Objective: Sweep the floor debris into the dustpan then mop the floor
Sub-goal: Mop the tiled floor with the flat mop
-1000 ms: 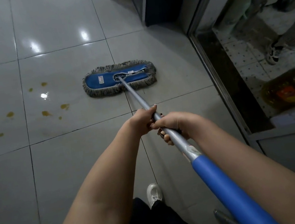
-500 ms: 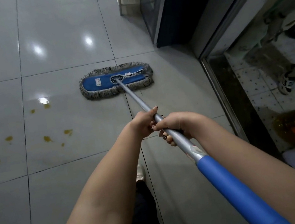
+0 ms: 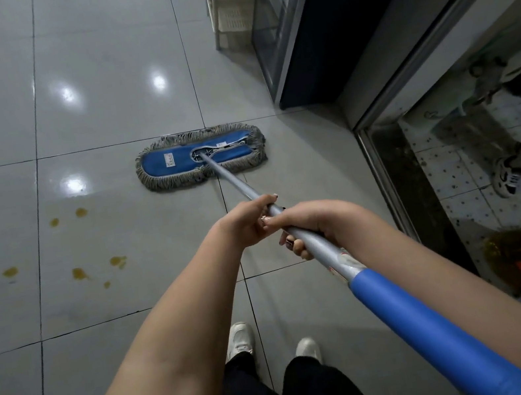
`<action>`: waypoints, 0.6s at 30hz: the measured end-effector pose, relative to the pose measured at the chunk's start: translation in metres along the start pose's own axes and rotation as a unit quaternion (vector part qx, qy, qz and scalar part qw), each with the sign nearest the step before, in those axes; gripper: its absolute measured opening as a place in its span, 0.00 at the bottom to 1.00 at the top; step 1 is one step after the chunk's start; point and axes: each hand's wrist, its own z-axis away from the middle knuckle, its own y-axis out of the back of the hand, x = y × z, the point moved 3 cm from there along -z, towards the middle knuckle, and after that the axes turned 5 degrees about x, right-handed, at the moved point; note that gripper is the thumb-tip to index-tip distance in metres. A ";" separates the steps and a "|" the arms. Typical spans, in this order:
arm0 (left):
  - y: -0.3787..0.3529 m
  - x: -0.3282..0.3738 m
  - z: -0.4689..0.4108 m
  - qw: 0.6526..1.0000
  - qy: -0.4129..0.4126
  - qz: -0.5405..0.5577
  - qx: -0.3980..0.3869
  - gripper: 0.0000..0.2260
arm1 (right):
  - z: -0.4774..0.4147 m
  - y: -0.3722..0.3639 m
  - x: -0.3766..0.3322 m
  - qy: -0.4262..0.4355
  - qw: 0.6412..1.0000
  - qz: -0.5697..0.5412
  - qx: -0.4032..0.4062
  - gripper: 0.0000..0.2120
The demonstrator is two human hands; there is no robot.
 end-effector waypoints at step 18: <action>-0.146 -0.061 -0.055 0.972 -0.027 0.198 0.121 0.12 | -0.004 0.134 0.076 0.031 0.993 0.076 -0.080 0.08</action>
